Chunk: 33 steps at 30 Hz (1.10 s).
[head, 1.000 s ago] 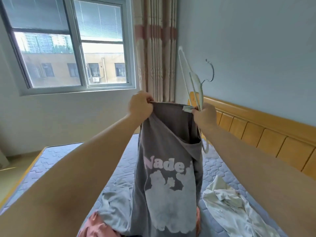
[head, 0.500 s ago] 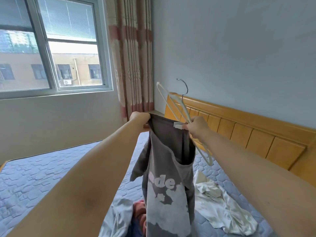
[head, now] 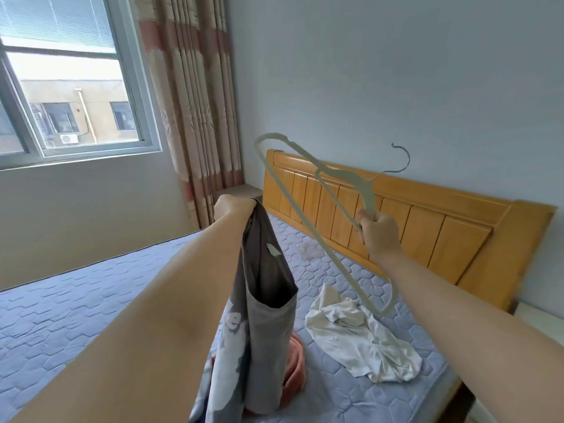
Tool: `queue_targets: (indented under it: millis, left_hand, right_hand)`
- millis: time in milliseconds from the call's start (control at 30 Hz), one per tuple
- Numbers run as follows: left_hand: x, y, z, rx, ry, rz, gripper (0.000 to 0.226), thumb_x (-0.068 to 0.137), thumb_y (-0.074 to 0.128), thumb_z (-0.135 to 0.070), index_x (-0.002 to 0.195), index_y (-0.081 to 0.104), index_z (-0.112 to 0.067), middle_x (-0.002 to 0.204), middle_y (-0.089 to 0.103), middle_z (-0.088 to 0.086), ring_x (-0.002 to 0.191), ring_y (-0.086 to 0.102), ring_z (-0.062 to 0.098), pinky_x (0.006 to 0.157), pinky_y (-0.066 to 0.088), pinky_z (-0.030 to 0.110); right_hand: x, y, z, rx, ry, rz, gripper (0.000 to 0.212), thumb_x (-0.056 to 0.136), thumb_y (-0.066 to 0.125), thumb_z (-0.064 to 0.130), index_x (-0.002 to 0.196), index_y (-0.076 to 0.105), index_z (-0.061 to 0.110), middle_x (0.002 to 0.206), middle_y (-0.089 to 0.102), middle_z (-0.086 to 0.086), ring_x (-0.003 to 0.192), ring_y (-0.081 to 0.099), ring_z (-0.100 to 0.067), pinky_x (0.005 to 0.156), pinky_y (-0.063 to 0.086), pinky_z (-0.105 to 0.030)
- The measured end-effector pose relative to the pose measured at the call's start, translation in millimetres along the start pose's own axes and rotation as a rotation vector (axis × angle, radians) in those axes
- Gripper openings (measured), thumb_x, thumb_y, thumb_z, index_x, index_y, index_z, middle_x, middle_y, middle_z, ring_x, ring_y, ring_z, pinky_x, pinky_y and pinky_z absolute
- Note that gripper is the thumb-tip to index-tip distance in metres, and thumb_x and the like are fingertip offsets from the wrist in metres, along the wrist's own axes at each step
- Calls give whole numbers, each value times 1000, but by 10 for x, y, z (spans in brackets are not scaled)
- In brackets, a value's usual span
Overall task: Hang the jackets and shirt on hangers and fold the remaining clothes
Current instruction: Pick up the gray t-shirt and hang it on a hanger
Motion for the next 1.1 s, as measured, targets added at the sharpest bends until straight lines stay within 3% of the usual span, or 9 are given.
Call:
queue_targets:
  millis: [167,267,367,467,600,800,967,1100]
  left_hand:
    - [97,36,-37,-137,-59,-32,28,80,71,-25,67,51,-10,66,54,3,56,51,15,58,49,26]
    - [202,-1,9,-223,-141,-24,24,74,77,-25,71,59,-10,72,62,5,67,61,19,72,55,31]
    - [276,-15,51,-212,-156,-34,16,73,72,-21,79,63,-9,72,60,5,70,61,20,72,54,30]
    - [269,-6,20,-51,-6,-115,20,77,66,-24,83,63,-5,74,59,6,68,58,22,62,48,28]
    - [244,101,-66,264,215,-152,29,83,63,-25,64,50,-7,69,54,5,75,58,27,61,41,28]
    - [228,258,-54,380,403,-200,29,94,52,-24,82,67,-2,77,62,9,78,60,29,65,44,31]
    - [380,130,-87,636,507,-224,29,96,49,-25,89,68,-4,88,67,14,85,63,35,65,44,34]
    - [359,127,-143,773,571,-229,23,98,46,-14,91,66,-4,87,63,11,87,63,34,65,43,34]
  right_hand:
    - [-53,-102,-211,-129,-6,74,46,98,48,30,56,39,12,53,36,-6,49,32,-19,52,28,-31]
    - [-75,-116,-312,-198,8,100,44,98,48,32,59,42,11,51,36,-5,48,32,-19,53,29,-32]
    - [-69,-109,-341,-258,5,111,45,98,47,33,58,41,13,47,33,1,43,29,-18,50,27,-31]
    - [-75,-86,-351,-325,-24,124,46,98,45,35,58,39,14,47,32,1,44,28,-18,50,26,-30]
    - [-112,12,-371,-409,-72,146,46,98,43,35,57,36,16,47,32,2,44,28,-18,49,24,-29]
    - [-53,138,-410,-354,-79,164,45,98,44,33,58,40,13,48,34,0,43,29,-17,48,26,-29]
    - [104,-12,-464,-259,-130,174,48,97,47,26,53,33,15,44,26,4,39,20,-12,48,20,-27]
    - [172,39,-446,-241,-126,195,48,97,48,26,52,34,14,45,27,1,40,21,-14,50,21,-29]
Point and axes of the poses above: each hand's wrist, its own x-axis towards the middle knuckle, its own y-axis out of the palm, z = x × y, the point moved 1 cm from there along x, towards the middle knuckle
